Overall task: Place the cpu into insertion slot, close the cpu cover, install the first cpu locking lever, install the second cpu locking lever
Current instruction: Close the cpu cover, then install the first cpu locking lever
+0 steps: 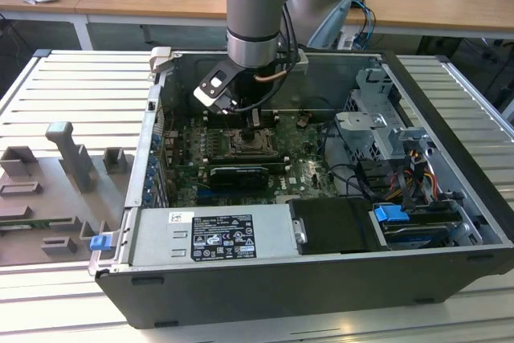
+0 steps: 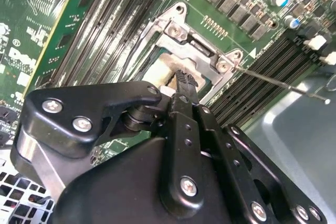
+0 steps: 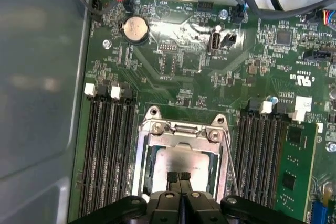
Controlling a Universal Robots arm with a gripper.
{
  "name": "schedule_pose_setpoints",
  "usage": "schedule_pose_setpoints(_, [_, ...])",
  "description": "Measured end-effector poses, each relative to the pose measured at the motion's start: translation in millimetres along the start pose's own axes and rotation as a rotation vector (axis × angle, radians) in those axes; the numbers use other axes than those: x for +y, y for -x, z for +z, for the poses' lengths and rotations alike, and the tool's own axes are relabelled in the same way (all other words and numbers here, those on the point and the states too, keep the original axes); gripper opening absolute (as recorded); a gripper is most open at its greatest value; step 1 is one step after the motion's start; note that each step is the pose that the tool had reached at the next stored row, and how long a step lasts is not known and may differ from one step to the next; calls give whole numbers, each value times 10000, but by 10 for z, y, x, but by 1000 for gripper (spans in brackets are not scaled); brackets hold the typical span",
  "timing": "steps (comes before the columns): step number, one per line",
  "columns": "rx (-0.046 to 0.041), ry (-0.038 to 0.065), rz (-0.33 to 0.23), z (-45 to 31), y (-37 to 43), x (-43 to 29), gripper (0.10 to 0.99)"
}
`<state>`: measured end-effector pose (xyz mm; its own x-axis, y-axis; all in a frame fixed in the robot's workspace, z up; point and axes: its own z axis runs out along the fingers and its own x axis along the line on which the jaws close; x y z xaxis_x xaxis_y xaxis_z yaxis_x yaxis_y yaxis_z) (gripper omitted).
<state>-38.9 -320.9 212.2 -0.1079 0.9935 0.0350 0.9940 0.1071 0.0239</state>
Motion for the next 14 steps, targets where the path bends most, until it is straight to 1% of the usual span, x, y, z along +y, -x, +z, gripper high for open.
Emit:
schedule_pose_setpoints(5, [0, 0, 0, 1, 4, 37, 106])
schedule_pose_setpoints(14, [0, 1, 0, -16, 4, 40, 106])
